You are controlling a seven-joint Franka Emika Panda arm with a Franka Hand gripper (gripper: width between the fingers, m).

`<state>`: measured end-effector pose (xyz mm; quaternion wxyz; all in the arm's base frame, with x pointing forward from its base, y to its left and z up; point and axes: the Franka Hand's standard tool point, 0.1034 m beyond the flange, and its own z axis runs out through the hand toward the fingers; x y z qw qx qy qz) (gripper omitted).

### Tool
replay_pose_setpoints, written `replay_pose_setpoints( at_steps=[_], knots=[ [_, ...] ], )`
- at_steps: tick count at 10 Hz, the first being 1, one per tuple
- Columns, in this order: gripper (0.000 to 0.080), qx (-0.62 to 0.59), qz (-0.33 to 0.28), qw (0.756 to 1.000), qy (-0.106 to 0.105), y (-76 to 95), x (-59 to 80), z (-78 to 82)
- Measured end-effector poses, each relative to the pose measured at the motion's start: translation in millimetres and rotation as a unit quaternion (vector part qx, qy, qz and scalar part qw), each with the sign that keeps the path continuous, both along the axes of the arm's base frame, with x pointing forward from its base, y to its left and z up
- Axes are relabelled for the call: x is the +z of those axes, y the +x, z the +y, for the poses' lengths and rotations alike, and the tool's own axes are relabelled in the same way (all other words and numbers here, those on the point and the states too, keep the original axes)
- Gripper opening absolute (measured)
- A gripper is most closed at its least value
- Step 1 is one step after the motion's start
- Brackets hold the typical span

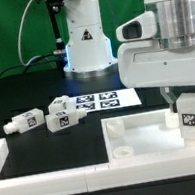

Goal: Assemble one leg

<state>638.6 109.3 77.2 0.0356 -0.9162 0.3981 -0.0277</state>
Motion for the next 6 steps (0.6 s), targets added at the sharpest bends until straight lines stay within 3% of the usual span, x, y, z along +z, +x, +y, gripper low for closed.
replay_pose_setpoints(
  at_steps=[3, 5, 6],
  knots=[
    [0.0285, -0.26, 0.015, 0.965, 0.03, -0.1, -0.9, 6.1],
    [0.0285, -0.281, 0.016, 0.959, 0.039, 0.3, -1.0, 5.0],
    [0.0346, -0.27, 0.016, 0.962, 0.038, 0.2, -1.2, 5.2]
  ],
)
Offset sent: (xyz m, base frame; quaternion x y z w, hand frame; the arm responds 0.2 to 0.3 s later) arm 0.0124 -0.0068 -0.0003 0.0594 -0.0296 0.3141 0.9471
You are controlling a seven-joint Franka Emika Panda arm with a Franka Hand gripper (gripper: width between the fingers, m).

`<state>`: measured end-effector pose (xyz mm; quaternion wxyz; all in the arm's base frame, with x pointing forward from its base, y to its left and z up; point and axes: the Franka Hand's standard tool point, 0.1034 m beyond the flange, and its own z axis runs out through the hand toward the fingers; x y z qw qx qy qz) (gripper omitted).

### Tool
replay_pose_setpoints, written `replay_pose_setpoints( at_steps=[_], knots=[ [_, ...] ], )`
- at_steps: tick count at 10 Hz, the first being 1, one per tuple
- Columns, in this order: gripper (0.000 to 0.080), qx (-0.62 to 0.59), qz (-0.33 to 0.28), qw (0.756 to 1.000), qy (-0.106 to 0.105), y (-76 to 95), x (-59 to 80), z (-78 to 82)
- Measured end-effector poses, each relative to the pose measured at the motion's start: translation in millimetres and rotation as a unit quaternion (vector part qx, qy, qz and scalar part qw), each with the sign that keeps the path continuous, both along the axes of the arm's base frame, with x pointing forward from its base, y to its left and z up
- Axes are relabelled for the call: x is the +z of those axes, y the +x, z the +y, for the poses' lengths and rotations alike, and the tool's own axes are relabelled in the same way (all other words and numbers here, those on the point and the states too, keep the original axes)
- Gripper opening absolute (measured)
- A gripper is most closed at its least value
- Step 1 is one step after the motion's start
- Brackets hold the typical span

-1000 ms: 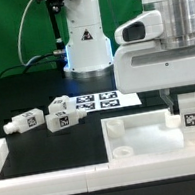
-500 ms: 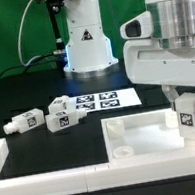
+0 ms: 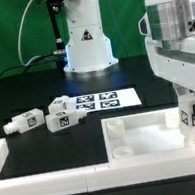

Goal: Assemble one leg

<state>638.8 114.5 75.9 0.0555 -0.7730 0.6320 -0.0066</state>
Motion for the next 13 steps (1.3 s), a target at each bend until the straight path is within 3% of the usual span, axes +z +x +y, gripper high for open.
replay_pose_setpoints(
  at_steps=[1, 2, 3, 4, 6, 8, 9, 10, 12, 13],
  knots=[
    [0.0346, 0.054, -0.005, 0.998, -0.009, 0.3, 0.2, 0.0],
    [0.053, 0.157, -0.014, 0.987, -0.02, 1.0, 0.6, 2.1],
    [0.0624, 0.235, -0.021, 0.971, -0.026, 1.1, 0.6, 3.7],
    [0.0642, 0.293, -0.025, 0.955, -0.03, 0.9, 0.5, 3.4],
    [0.0642, 0.331, -0.027, 0.943, -0.034, 1.0, 0.5, 3.0],
    [0.0649, 0.415, -0.033, 0.908, -0.042, 1.4, 0.5, 1.2],
    [0.0649, 0.546, -0.043, 0.834, -0.061, 4.3, 1.4, -4.3],
    [0.0649, 0.59, -0.046, 0.804, -0.064, 5.3, 1.2, -8.1],
    [0.062, 0.573, -0.045, 0.816, -0.063, 5.2, 1.2, -7.4],
    [0.0436, 0.571, -0.045, 0.818, -0.063, 5.2, 1.2, -7.8]
  ],
)
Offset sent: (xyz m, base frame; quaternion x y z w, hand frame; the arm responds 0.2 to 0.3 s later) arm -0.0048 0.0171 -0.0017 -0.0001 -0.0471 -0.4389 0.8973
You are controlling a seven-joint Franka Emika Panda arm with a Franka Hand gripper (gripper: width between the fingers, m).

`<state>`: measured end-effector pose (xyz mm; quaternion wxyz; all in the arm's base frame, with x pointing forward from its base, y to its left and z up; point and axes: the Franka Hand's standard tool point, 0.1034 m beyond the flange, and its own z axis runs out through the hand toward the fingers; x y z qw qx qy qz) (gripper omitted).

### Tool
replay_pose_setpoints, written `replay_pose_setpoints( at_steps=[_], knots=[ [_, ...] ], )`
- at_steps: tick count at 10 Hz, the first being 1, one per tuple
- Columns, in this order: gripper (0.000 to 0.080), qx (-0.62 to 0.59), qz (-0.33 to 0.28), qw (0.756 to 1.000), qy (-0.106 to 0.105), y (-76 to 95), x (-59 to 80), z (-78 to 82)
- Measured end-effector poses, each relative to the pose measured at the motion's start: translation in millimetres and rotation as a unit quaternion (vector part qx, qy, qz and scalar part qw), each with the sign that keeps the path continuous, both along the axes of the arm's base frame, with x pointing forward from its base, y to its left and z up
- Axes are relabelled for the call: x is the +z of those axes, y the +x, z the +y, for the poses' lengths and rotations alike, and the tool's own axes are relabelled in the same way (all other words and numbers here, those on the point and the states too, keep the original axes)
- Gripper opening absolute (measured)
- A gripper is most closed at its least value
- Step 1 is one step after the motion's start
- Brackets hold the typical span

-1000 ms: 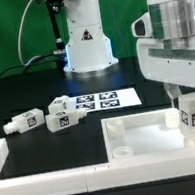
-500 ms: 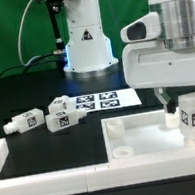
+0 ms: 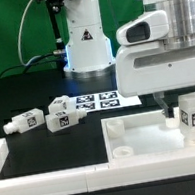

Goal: Assemble one leg

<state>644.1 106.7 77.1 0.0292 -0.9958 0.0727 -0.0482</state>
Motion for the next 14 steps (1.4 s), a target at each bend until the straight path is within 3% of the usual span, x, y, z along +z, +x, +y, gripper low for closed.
replay_pose_setpoints(
  at_steps=[1, 2, 6, 9, 10, 11, 12, 13, 14],
  knots=[
    [0.0436, -0.035, 0.002, 0.999, 0.005, 0.0, 0.0, 0.5],
    [0.0282, -0.067, 0.004, 0.998, 0.008, -0.1, -0.1, 0.5],
    [0.0284, -0.247, 0.013, 0.969, 0.023, -0.4, -1.5, -1.7],
    [0.0284, -0.5, 0.026, 0.864, 0.051, -3.5, -3.1, -4.5],
    [0.0284, -0.573, 0.033, 0.817, 0.062, -4.3, -3.4, -4.9],
    [0.0284, -0.6, 0.035, 0.797, 0.063, -4.7, -3.4, -5.1],
    [0.0351, -0.591, 0.034, 0.803, 0.062, -4.5, -3.7, -5.4],
    [0.0351, -0.583, 0.033, 0.809, 0.061, -4.6, -4.0, -5.3],
    [0.053, -0.572, 0.032, 0.818, 0.059, -4.2, -3.6, -5.1]
  ],
)
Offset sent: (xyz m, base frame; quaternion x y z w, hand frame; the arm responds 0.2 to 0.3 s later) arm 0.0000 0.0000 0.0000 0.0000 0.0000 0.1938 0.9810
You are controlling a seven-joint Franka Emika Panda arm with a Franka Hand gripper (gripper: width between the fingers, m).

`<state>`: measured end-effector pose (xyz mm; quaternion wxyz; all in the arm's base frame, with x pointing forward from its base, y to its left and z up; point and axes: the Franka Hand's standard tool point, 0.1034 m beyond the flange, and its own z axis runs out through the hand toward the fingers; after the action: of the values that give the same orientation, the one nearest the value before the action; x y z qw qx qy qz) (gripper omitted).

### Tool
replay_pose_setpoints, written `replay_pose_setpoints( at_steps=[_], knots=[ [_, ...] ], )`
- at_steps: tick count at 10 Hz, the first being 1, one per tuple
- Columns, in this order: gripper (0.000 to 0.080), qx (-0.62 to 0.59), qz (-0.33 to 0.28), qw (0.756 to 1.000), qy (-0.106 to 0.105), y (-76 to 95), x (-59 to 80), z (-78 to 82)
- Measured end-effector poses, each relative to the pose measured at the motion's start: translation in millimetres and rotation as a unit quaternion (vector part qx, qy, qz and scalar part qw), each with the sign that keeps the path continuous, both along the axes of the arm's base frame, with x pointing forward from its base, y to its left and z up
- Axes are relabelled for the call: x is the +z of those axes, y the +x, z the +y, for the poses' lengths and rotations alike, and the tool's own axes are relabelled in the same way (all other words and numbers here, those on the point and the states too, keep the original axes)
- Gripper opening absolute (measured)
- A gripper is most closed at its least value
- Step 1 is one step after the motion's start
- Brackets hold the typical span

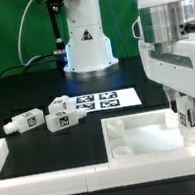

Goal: Assemble one leg

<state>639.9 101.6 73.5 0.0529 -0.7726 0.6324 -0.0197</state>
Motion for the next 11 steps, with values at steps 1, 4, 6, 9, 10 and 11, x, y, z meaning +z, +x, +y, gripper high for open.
replay_pose_setpoints(
  at_steps=[1, 4, 6, 9, 10, 11],
  knots=[
    [0.053, 0.106, -0.003, 0.994, -0.012, 1.5, 2.4, 1.9],
    [0.0648, 0.28, -0.004, 0.96, -0.023, 0.2, 3.0, 4.7],
    [0.0648, 0.34, -0.008, 0.94, -0.028, 0.3, 2.9, 4.3],
    [0.0649, 0.546, -0.019, 0.835, -0.062, 4.4, 7.1, 14.9],
    [0.0649, 0.535, -0.018, 0.843, -0.061, 4.0, 6.1, 12.9],
    [0.054, 0.526, -0.017, 0.848, -0.061, 3.8, 6.0, 13.1]
  ],
)
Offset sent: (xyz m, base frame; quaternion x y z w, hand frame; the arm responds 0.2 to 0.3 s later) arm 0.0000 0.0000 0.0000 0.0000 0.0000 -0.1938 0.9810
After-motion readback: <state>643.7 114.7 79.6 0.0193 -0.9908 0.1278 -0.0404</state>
